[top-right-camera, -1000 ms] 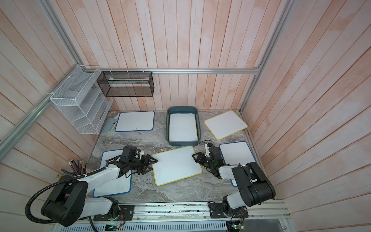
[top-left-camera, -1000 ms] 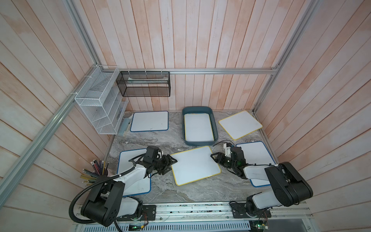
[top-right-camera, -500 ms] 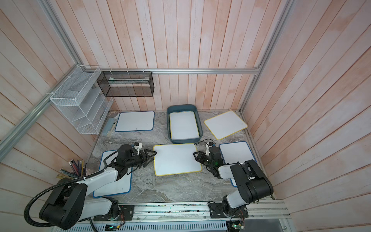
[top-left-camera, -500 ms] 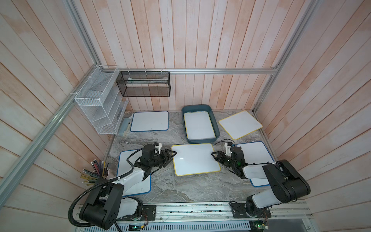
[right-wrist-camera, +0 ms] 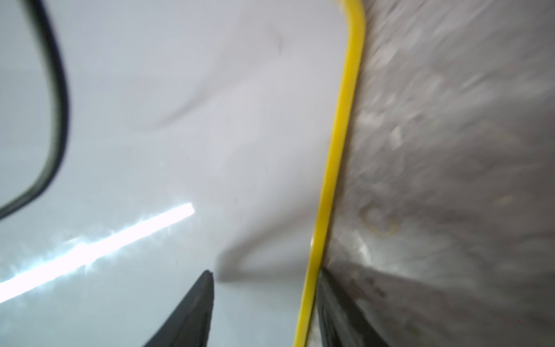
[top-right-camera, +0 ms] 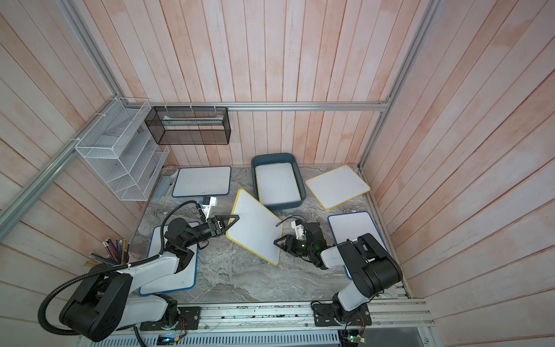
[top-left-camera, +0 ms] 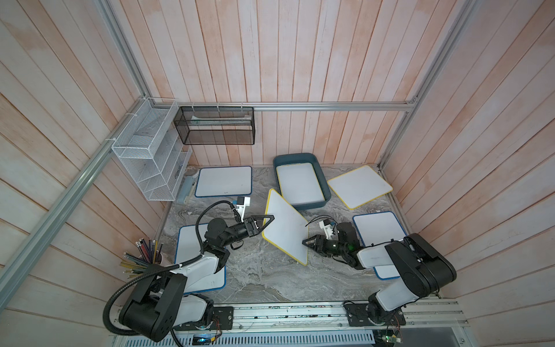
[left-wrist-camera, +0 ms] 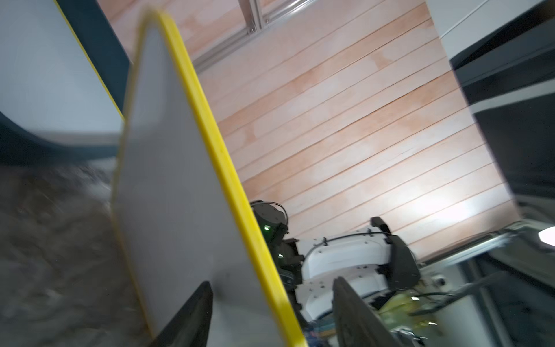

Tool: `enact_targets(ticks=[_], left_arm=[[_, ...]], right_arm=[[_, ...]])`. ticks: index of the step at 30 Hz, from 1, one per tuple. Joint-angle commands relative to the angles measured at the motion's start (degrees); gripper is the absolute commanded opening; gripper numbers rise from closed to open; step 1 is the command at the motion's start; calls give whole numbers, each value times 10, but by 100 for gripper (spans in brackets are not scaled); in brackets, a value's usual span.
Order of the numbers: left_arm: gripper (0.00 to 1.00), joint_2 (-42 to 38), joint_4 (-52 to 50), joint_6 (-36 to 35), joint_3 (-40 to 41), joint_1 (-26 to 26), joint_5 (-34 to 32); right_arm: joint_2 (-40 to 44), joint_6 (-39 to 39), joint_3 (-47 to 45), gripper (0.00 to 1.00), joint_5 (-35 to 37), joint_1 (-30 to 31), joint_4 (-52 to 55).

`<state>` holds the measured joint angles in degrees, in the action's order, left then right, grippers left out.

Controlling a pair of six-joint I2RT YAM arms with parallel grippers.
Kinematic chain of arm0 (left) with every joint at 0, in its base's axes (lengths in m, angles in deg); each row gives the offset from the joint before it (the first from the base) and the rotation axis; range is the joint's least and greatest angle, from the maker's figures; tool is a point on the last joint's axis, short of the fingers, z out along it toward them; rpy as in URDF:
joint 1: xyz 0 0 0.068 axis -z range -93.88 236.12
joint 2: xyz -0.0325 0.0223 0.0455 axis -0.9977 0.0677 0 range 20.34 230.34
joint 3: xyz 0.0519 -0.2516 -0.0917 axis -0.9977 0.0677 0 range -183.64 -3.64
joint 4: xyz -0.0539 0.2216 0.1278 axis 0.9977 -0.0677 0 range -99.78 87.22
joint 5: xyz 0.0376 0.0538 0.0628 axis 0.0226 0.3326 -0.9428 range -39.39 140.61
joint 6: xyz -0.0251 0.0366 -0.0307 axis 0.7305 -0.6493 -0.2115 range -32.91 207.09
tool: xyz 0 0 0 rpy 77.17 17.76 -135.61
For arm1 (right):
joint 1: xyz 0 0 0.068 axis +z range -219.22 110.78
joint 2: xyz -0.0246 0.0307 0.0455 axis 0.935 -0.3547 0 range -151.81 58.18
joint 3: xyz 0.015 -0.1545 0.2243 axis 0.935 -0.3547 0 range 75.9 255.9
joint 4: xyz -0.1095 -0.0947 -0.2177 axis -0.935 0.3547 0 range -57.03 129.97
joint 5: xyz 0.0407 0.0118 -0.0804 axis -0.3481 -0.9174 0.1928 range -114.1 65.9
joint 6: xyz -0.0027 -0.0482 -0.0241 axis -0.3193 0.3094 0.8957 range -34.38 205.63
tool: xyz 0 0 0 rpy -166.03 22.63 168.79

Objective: Put the whiteboard into the storage box
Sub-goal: Pick up the whiteboard at the center of the board.

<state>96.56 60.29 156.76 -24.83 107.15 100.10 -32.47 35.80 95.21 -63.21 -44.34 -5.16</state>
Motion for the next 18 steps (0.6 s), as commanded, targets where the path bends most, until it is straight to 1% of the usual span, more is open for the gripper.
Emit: enact_targets(ticks=[1,4,5,7,9,11,13,14,16,18], left_arm=[[64,44,6,24,31,17,65],[64,67,59,51,37,17,68],[62,73,70,56,37,17,71],[52,80,79,59,35,17,74],[35,83,75,58,30,17,82],[26,82,61,50,24,17,87],[25,75,23,33,19,16,84],[22,67,-10,17,14,14,80],[21,47,-72,-18,3,10,81],[19,14,-181,-73,-16,4,73]], right_arm=[[-32,-23,-5,56,-107,29,61],[-42,-26,3,56,-109,33,54],[-44,-27,5,56,-110,34,52],[-46,-29,7,56,-110,34,49],[-48,-27,8,56,-112,35,51],[-49,-24,11,56,-112,34,56],[-50,-21,14,56,-111,34,61],[-51,-18,16,56,-111,35,65],[-52,-18,18,56,-112,34,66],[-48,-16,20,55,-112,35,69]])
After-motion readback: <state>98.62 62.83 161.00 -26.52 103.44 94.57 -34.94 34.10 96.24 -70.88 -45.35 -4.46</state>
